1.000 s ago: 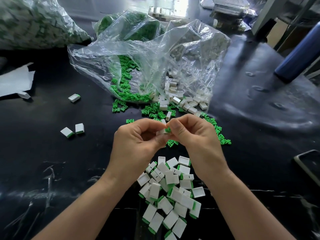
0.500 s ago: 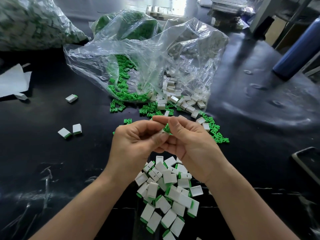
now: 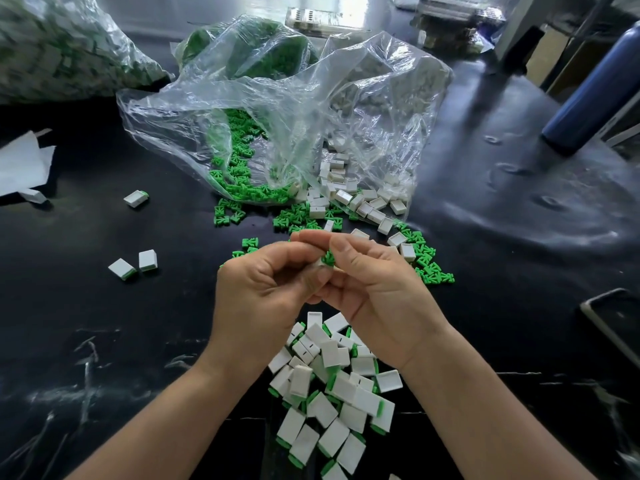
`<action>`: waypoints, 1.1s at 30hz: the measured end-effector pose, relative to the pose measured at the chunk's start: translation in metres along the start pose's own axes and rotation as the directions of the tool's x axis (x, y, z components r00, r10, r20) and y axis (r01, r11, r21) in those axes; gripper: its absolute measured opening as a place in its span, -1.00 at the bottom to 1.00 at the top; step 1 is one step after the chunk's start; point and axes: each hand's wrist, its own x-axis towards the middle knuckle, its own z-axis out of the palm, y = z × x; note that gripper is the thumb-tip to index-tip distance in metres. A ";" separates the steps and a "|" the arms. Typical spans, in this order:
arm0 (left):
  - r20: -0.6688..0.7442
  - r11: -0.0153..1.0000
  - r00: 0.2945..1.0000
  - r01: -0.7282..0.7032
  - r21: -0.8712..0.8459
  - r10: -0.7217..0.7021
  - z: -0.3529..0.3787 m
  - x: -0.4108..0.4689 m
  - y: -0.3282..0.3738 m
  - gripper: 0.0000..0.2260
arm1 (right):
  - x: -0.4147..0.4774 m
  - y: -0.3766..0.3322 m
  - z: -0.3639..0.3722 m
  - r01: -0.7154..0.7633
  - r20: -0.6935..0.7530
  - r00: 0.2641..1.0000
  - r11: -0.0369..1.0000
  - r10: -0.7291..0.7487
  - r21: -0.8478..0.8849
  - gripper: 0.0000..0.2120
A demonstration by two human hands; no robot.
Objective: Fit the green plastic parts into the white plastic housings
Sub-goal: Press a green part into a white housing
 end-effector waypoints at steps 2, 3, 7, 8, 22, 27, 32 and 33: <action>0.032 0.999 0.998 -0.047 -0.003 0.047 -0.001 0.001 0.000 -0.83 | 0.000 -0.002 -0.001 -0.017 0.008 1.000 0.999 0.017 0.041 -0.74; 0.044 0.999 0.998 -0.050 -0.021 0.051 -0.001 0.001 0.000 -0.85 | 0.000 -0.004 -0.002 -0.042 0.019 0.999 0.999 0.041 0.030 -0.72; 0.050 0.999 0.998 -0.040 -0.013 0.041 -0.006 0.004 -0.001 -0.76 | -0.004 -0.009 -0.003 -0.178 0.065 0.979 0.969 0.192 -0.174 -0.63; 0.059 0.999 0.997 -0.047 -0.003 0.047 -0.007 0.004 -0.002 -0.80 | -0.005 -0.010 -0.003 -0.193 0.066 0.975 0.957 0.211 -0.217 -0.60; 0.124 0.990 0.991 -0.039 -0.137 0.057 -0.004 0.004 -0.003 -0.89 | -0.005 -0.001 0.004 -0.160 -0.052 0.987 0.946 0.152 -0.282 -0.62; 0.125 0.988 0.991 -0.018 -0.155 0.038 -0.005 0.002 -0.006 -0.92 | -0.005 0.000 0.006 -0.148 -0.046 0.989 0.959 0.141 -0.242 -0.64; 0.149 0.990 0.988 -0.006 -0.138 0.027 -0.006 0.005 -0.003 -0.88 | -0.005 -0.002 0.006 -0.168 -0.044 0.986 0.966 0.163 -0.197 -0.64; 0.160 0.992 0.987 0.007 -0.125 0.013 -0.007 0.006 -0.002 -0.86 | -0.005 -0.002 0.006 -0.173 -0.039 0.985 0.964 0.168 -0.203 -0.64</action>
